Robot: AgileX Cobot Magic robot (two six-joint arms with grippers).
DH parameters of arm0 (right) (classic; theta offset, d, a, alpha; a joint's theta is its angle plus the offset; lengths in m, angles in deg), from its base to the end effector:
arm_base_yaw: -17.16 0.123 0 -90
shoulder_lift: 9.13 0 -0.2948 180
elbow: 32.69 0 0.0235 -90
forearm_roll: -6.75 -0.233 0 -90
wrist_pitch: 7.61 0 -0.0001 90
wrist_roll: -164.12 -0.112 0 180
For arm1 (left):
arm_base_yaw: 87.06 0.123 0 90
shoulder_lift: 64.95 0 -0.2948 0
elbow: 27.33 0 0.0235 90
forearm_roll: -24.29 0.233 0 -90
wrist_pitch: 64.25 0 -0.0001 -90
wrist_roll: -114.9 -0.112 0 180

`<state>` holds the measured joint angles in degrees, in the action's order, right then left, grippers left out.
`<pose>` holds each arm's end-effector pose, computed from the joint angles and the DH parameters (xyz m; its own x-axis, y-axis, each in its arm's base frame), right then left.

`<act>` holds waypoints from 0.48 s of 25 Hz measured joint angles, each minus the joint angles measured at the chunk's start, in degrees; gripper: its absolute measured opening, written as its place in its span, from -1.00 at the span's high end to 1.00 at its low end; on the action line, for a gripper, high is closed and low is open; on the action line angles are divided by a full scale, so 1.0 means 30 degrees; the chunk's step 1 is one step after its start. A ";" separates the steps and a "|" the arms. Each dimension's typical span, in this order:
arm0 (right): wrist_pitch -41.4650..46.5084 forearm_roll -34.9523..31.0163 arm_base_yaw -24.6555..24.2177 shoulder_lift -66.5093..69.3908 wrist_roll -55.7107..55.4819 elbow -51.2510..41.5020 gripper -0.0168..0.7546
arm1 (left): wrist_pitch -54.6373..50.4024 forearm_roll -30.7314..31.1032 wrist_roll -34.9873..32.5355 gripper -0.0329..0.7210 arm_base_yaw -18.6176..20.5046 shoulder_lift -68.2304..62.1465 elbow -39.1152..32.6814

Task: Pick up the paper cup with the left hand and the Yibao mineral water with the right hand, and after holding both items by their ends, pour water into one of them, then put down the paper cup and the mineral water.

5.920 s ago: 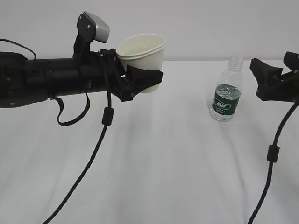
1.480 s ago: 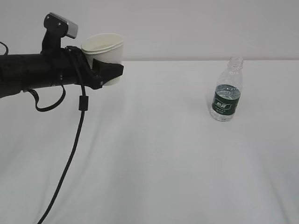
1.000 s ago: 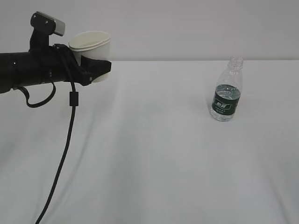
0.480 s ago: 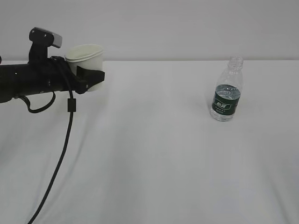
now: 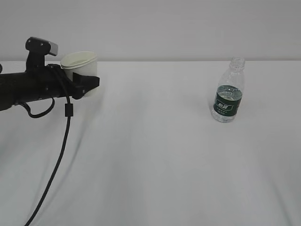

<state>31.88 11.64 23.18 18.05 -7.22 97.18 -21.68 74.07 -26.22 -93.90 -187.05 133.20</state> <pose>0.0601 0.0002 0.2814 -0.4241 -0.2610 -0.8672 -0.1515 0.9645 -0.2162 0.3997 -0.1062 0.1705 -0.3319 0.0725 -0.9405 0.5941 0.7905 -0.1487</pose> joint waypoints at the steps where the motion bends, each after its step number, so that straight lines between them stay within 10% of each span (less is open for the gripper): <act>1: -0.0002 0.0000 0.0000 0.0000 0.0000 0.0000 -0.56 | 0.0085 -0.0271 -0.0159 -0.27 0.0000 -0.0089 0.0000; 12: -0.0002 0.0000 0.0000 0.0000 0.0000 0.0000 -0.56 | 0.0124 -0.3138 -0.2827 -0.27 0.0000 -0.0520 0.0000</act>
<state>31.88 11.64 23.18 18.05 -7.22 97.18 -21.31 64.66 -34.70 -93.90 -188.61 133.20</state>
